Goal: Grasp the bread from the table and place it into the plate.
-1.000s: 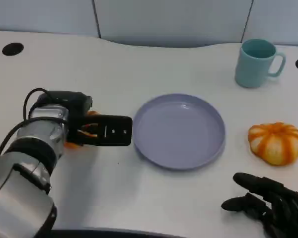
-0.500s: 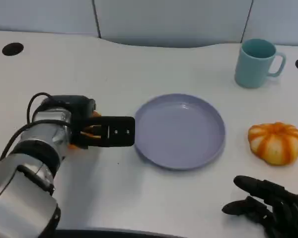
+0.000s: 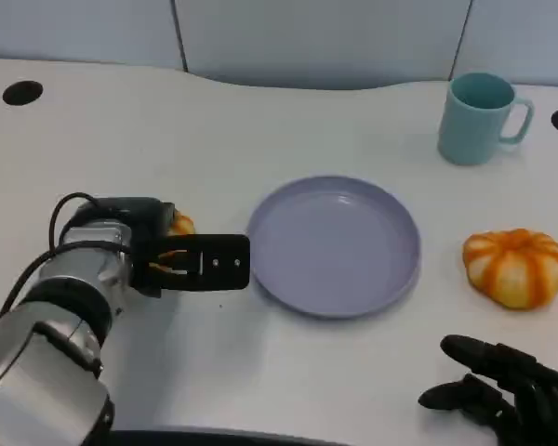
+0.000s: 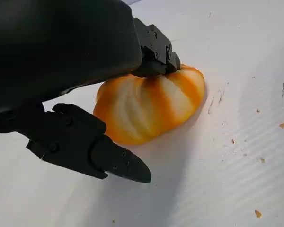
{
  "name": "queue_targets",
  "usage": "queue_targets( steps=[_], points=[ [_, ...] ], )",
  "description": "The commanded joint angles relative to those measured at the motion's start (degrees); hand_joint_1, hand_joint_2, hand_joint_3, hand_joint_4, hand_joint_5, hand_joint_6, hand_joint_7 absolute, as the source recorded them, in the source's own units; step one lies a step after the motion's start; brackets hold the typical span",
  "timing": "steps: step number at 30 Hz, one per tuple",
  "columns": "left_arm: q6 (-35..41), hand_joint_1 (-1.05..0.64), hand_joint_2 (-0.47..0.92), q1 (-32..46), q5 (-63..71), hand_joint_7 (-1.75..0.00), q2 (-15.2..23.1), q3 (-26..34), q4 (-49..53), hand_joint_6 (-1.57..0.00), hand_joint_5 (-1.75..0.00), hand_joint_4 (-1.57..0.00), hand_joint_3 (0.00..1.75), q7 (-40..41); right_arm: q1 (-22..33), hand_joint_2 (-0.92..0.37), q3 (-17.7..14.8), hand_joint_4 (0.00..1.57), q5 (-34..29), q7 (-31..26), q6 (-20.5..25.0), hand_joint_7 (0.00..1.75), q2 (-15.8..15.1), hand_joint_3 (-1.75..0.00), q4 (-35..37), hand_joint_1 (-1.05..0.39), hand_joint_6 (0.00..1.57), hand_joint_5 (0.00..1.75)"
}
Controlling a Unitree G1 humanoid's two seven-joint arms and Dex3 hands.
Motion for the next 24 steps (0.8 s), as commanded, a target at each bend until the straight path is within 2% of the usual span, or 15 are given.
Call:
queue_targets(
  steps=[1,6,14,18,19,23,24],
  points=[
    [0.2,-0.38,0.78,1.5,0.7,0.0,0.6,-0.9,0.7,-0.22,-0.06,-0.2,0.0,1.0,1.0,-0.92,-0.1,0.62,-0.5,-0.6,-0.3,0.01,-0.5,-0.32,0.0,-0.74,0.93,0.98],
    [0.0,-0.29,0.79,2.2,0.7,-0.02,0.7,-0.9,0.8,-0.28,-0.08,-0.28,0.01,3.1,1.2,-0.92,-0.2,0.59,0.2,0.2,-0.1,0.01,-0.7,-0.33,-0.1,-0.74,0.93,0.98],
    [-0.7,-0.29,0.81,3.3,0.0,-0.04,1.1,-0.5,1.0,-0.44,-0.06,-0.38,0.0,5.1,1.5,-0.92,-0.5,0.6,0.9,0.4,0.5,0.0,-0.7,-0.32,-0.7,-0.74,0.93,0.98],
    [-1.1,-0.28,0.82,3.8,0.8,-0.05,1.3,-1.3,1.1,-0.53,-0.09,-0.48,0.0,6.5,1.5,-0.92,-0.6,0.6,1.0,0.5,0.9,0.01,-0.8,-0.31,-0.8,-0.74,0.93,0.99],
    [-1.3,-0.28,0.84,3.9,1.2,-0.06,1.5,-1.7,1.1,-0.57,-0.13,-0.56,0.01,7.1,1.5,-0.92,-0.6,0.59,1.1,0.8,1.0,0.01,-0.8,-0.31,-0.8,-0.74,0.93,0.98],
    [-2.9,-0.23,0.89,4.1,3.0,-0.04,2.3,-3.5,1.1,-0.61,-0.2,-0.68,0.02,8.0,1.6,-0.92,-0.7,0.58,1.1,0.8,1.1,0.0,-0.8,-0.3,-0.9,-0.75,0.93,0.98],
    [-3.4,-0.23,0.91,4.1,3.2,-0.03,2.5,-3.7,1.1,-0.63,-0.38,-0.66,0.04,7.9,1.6,-0.92,-0.7,0.58,1.0,0.8,0.9,0.0,-0.7,-0.3,-0.9,-0.75,0.93,0.99]
  ],
)
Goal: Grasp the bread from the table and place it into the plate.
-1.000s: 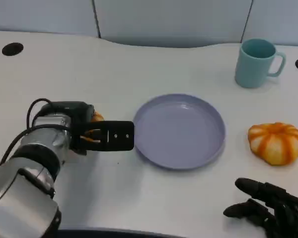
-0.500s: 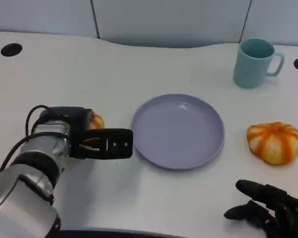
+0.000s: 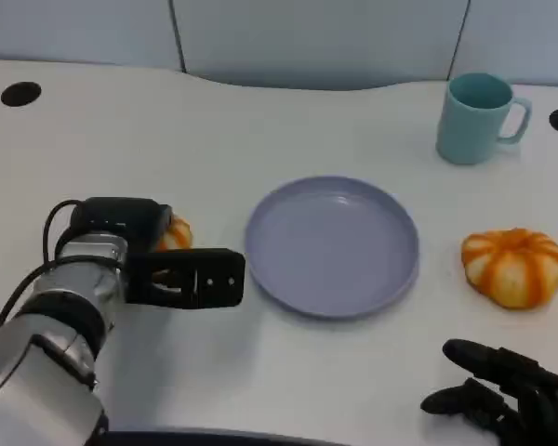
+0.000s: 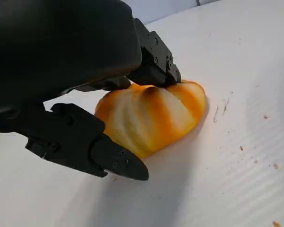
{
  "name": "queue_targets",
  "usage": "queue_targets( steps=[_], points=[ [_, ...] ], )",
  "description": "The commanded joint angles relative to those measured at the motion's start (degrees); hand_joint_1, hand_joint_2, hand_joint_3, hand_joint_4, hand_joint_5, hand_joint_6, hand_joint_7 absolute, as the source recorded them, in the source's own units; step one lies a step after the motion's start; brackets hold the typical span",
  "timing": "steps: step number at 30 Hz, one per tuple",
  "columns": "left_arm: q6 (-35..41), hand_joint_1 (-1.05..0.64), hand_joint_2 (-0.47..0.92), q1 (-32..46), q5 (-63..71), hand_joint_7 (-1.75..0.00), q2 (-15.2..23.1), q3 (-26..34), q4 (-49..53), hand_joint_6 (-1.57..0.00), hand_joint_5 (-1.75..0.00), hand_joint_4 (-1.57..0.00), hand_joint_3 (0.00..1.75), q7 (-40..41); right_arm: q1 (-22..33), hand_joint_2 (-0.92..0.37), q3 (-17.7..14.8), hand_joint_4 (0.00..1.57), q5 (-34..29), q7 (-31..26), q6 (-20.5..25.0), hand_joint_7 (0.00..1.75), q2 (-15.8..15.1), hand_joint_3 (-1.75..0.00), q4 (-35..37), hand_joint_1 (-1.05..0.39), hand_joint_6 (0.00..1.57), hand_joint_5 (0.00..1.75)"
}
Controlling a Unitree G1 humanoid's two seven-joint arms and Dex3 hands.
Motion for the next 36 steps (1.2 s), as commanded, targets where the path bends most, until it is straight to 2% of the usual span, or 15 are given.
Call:
queue_targets(
  steps=[1,2,3,8,11,14,18,24,28,30,35,36],
  points=[
    [-2.1,-0.22,0.91,2.1,1.2,-0.01,1.8,-1.3,1.0,-0.64,-0.6,-0.6,0.05,-0.8,0.9,-0.92,-0.5,0.58,0.5,-0.1,0.1,0.0,-0.6,-0.3,-0.3,-0.75,0.93,0.99],
    [-2.6,-0.21,0.92,2.2,1.1,-0.01,2.0,-1.3,1.0,-0.66,-0.79,-0.55,0.07,-0.7,1.0,-0.92,-0.5,0.59,0.5,-0.2,0.1,0.0,-0.5,-0.3,-0.4,-0.75,0.93,0.99],
    [-2.7,-0.21,0.92,2.3,0.8,-0.01,2.0,-1.0,1.0,-0.67,-0.85,-0.53,0.08,-0.6,1.0,-0.92,-0.5,0.59,0.5,-0.4,0.2,0.0,-0.4,-0.3,-0.5,-0.75,0.93,0.99],
    [-2.6,-0.24,0.92,2.6,0.1,-0.05,1.8,-0.1,1.0,-0.8,-1.02,-0.62,0.12,-0.2,1.1,-0.92,-0.4,0.6,0.2,-0.8,0.2,0.0,-0.4,-0.31,-0.8,-0.74,0.93,1.0],
    [-2.4,-0.25,0.92,2.6,0.0,-0.03,1.6,0.2,1.0,-0.87,-0.85,-0.63,0.15,-0.4,1.3,-0.92,-0.4,0.6,0.5,-0.8,0.4,0.01,-0.3,-0.31,-1.0,-0.74,0.94,1.0],
    [-2.8,-0.28,0.92,2.7,0.4,-0.05,1.6,0.1,1.0,-0.97,-0.79,-0.71,0.12,0.0,1.1,-0.92,-0.5,0.6,0.8,-0.7,0.7,0.01,-0.3,-0.3,-0.9,-0.75,0.94,1.0],
    [-0.9,-0.41,0.91,2.4,0.7,-0.04,0.9,-0.1,1.2,-1.1,-1.0,-0.75,0.01,-0.2,1.4,-0.92,-0.4,0.6,0.7,-1.1,1.0,0.01,-0.2,-0.29,-1.5,-0.75,0.94,1.0],
    [0.4,-0.35,0.92,2.6,-0.2,-0.01,0.2,0.9,1.2,-0.96,-1.08,-0.67,0.19,0.1,1.4,-0.92,-0.4,0.59,0.7,-0.5,1.0,0.0,-0.6,-0.29,-1.3,-0.75,0.93,0.99],
    [-0.7,-0.31,0.92,3.1,-1.4,-0.01,0.6,2.3,1.0,-0.96,-0.97,-0.61,0.26,0.8,1.2,-0.92,-0.5,0.59,0.6,-0.7,0.8,0.01,-0.5,-0.29,-1.1,-0.75,0.93,1.0],
    [-0.1,-0.31,0.92,3.1,-1.7,0.0,0.4,2.8,1.0,-0.89,-0.94,-0.58,0.3,0.7,1.2,-0.92,-0.4,0.6,0.5,-0.9,0.9,0.01,-0.4,-0.29,-1.3,-0.75,0.94,1.01],
    [-2.4,-0.31,0.92,3.7,-3.5,-0.02,1.0,4.7,0.6,-0.84,-0.95,-0.6,0.31,2.4,1.1,-0.92,-0.3,0.61,0.3,-1.2,0.8,0.01,-0.4,-0.29,-1.1,-0.75,0.95,1.02],
    [-3.1,-0.3,0.92,3.8,-3.8,-0.02,1.2,5.1,0.5,-0.85,-0.88,-0.57,0.33,2.7,1.1,-0.92,-0.3,0.61,0.2,-1.4,0.9,0.01,-0.3,-0.29,-1.2,-0.75,0.95,1.02]
  ],
)
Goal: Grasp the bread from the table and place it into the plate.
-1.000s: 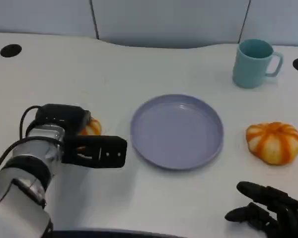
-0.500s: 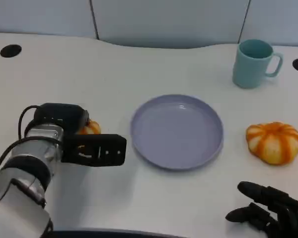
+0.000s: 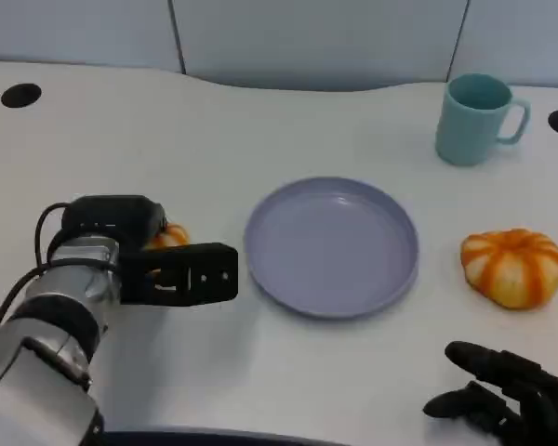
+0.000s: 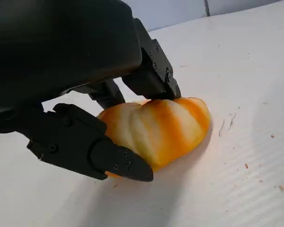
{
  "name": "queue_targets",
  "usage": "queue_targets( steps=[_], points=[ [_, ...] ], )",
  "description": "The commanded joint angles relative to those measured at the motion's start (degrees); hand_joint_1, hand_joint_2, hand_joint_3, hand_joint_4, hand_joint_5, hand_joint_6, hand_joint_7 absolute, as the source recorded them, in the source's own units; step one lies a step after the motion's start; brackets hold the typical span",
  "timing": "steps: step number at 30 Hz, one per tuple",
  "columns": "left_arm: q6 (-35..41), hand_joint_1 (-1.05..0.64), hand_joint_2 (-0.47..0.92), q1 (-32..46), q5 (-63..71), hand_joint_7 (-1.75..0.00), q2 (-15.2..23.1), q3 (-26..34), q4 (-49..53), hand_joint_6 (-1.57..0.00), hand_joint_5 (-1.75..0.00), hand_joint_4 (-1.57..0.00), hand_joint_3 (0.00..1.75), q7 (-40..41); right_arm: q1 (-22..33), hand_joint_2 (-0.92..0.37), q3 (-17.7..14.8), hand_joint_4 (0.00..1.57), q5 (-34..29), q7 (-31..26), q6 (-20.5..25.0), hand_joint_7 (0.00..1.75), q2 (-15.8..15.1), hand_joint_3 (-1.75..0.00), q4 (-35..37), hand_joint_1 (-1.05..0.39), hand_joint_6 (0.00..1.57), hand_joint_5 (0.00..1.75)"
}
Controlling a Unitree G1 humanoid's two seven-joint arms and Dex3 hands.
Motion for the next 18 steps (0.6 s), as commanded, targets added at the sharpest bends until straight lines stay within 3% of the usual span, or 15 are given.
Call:
queue_targets(
  steps=[1,4,8,9,10,11,12,15,18],
  points=[
    [-3.0,-0.29,0.92,3.1,-2.3,-0.02,1.1,2.2,0.5,-0.85,-0.85,-0.56,0.34,0.4,0.2,-0.92,-0.2,0.61,0.1,-0.7,0.2,0.01,-0.4,-0.29,-0.1,-0.75,0.95,1.02],
    [-5.9,-0.27,0.92,3.2,-4.8,-0.01,2.1,4.8,0.1,-0.86,-0.69,-0.62,0.39,0.7,-0.2,-0.92,-0.3,0.58,0.4,-0.2,0.1,0.0,-0.3,-0.29,0.4,-0.75,0.93,1.01],
    [-9.1,-0.25,0.92,2.8,-7.1,-0.04,3.5,7.2,-0.4,-0.92,-0.7,-0.68,0.31,0.4,-0.3,-0.92,-0.2,0.59,-0.1,-0.5,-0.3,0.0,-0.4,-0.3,0.5,-0.74,0.94,1.02],
    [-9.5,-0.26,0.92,2.6,-7.0,-0.2,3.9,7.1,-0.4,-0.98,-0.98,-0.67,0.32,0.5,-0.4,-0.92,-0.2,0.59,-0.1,-0.4,-0.4,0.0,-0.4,-0.31,0.7,-0.74,0.94,1.02],
    [-9.8,-0.27,0.92,2.4,-6.9,-0.5,4.1,7.0,-0.5,-0.89,-1.14,-0.64,0.32,0.7,-0.5,-0.92,-0.2,0.59,-0.1,-0.4,-0.5,0.0,-0.4,-0.31,0.8,-0.74,0.94,1.02],
    [-10.1,-0.27,0.92,2.1,-6.7,-0.77,4.5,6.8,-0.5,-0.79,-1.25,-0.63,0.32,0.7,-0.5,-0.92,-0.2,0.59,-0.2,-0.5,-0.6,0.0,-0.5,-0.31,0.8,-0.74,0.94,1.02],
    [-10.4,-0.28,0.92,1.9,-6.7,-0.93,4.7,6.8,-0.6,-0.7,-1.31,-0.63,0.3,0.6,-0.6,-0.92,-0.2,0.59,-0.2,-0.5,-0.6,0.0,-0.5,-0.32,0.9,-0.74,0.94,1.02],
    [-12.0,-0.28,0.92,1.3,-7.1,-1.18,5.5,7.3,-1.0,-0.63,-1.46,-0.62,0.29,0.3,-0.7,-0.92,-0.2,0.58,0.0,-0.4,-0.2,0.0,-0.5,-0.31,0.9,-0.75,0.94,1.01],
    [-14.4,-0.24,0.92,0.6,-7.5,-1.24,6.5,7.8,-1.4,-0.57,-1.43,-0.6,0.24,0.4,-0.7,-0.92,-0.2,0.58,0.2,-0.6,0.4,0.0,-0.4,-0.3,0.6,-0.74,0.94,1.0]
  ],
)
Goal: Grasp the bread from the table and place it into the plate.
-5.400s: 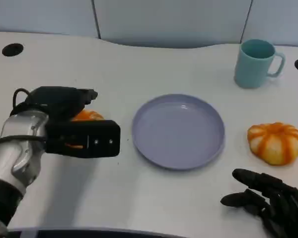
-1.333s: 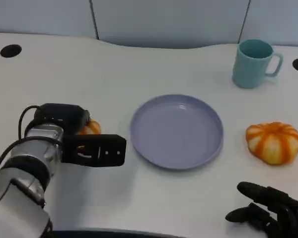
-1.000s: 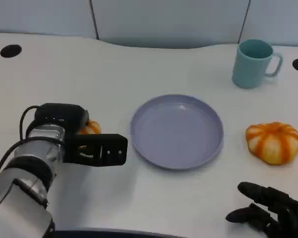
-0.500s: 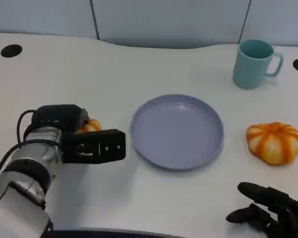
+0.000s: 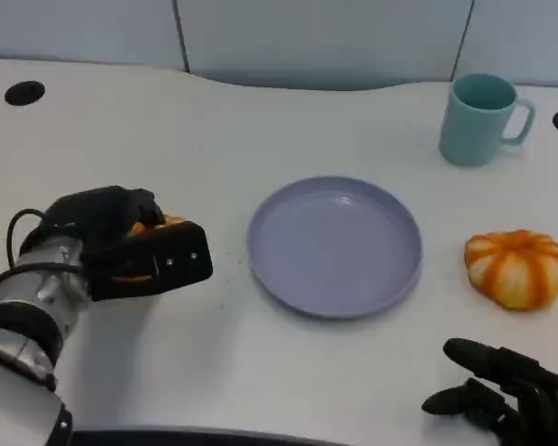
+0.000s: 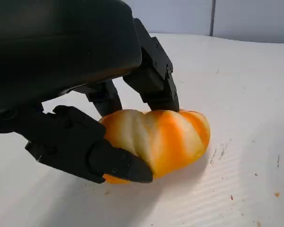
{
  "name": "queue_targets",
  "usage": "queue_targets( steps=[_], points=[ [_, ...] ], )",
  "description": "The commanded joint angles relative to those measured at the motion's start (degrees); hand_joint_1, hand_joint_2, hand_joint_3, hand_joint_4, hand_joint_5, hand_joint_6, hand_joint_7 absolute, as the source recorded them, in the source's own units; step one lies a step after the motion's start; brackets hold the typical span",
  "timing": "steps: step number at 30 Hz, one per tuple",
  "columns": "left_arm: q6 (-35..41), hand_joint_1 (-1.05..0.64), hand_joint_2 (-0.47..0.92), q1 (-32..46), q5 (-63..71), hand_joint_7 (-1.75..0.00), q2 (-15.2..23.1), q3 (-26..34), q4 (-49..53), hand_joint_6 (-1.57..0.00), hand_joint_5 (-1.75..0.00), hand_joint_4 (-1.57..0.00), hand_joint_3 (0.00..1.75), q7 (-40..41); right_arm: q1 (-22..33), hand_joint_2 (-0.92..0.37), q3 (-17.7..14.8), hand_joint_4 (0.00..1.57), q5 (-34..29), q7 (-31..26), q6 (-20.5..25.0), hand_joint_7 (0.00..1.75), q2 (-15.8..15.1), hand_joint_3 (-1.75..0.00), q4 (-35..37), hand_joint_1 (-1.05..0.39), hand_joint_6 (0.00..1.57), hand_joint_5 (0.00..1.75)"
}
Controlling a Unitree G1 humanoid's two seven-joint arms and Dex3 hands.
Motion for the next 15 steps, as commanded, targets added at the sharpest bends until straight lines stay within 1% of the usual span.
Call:
queue_targets(
  steps=[1,2,3,4,5,6,10,14,15],
  points=[
    [-3.5,-0.24,0.92,-1.4,-0.7,-1.24,2.3,0.8,-0.7,-0.56,-1.42,-0.6,0.24,-1.0,0.0,-0.92,-0.2,0.58,0.5,-0.4,0.6,0.0,-0.4,-0.3,0.1,-0.74,0.94,1.0],
    [-4.1,-0.22,0.92,-1.7,-0.6,-1.47,2.6,0.9,-0.7,-0.52,-1.57,-0.6,0.27,-1.1,-0.1,-0.92,-0.2,0.58,0.5,-0.3,0.5,0.0,-0.4,-0.3,0.3,-0.74,0.94,1.0],
    [-4.8,-0.2,0.92,-1.9,-0.8,-1.63,2.8,1.1,-0.8,-0.52,-1.68,-0.65,0.32,-1.4,-0.2,-0.92,-0.3,0.58,0.5,-0.2,0.5,0.0,-0.4,-0.3,0.5,-0.74,0.93,1.0],
    [-5.2,-0.19,0.92,-2.2,-1.2,-1.69,3.0,1.6,-0.9,-0.56,-1.71,-0.69,0.38,-2.1,-0.4,-0.92,-0.3,0.58,0.3,-0.1,0.0,0.0,-0.4,-0.3,0.9,-0.74,0.93,1.0],
    [-5.5,-0.19,0.92,-2.4,-1.4,-1.72,3.1,2.0,-0.9,-0.59,-1.73,-0.74,0.43,-2.6,-0.5,-0.92,-0.3,0.58,0.2,0.0,-0.3,0.0,-0.4,-0.31,1.2,-0.74,0.93,1.0],
    [-6.0,-0.18,0.91,-2.6,-1.5,-1.73,3.3,2.2,-1.0,-0.6,-1.74,-0.75,0.46,-2.8,-0.6,-0.92,-0.3,0.58,0.3,0.2,-0.4,0.0,-0.4,-0.31,1.4,-0.74,0.93,1.0],
    [-6.8,-0.16,0.86,-3.5,-1.6,-1.75,3.5,2.3,-1.5,-0.57,-1.75,-0.71,0.46,-3.3,-0.5,-0.92,-0.3,0.6,0.1,-0.2,-0.2,0.0,-0.4,-0.32,1.1,-0.73,0.94,1.0],
    [-7.7,-0.15,0.9,-4.0,-2.2,-1.75,3.5,2.5,-2.0,-0.62,-1.75,-0.77,0.51,-3.4,-0.6,-0.92,-0.3,0.59,0.5,-0.3,0.6,0.0,-0.4,-0.32,0.9,-0.73,0.94,0.99],
    [-8.2,-0.15,0.89,-4.1,-2.2,-1.75,3.5,2.5,-2.1,-0.64,-1.75,-0.78,0.55,-3.3,-0.7,-0.92,-0.3,0.59,0.5,0.0,0.4,0.0,-0.4,-0.32,1.1,-0.73,0.94,0.99]
  ],
)
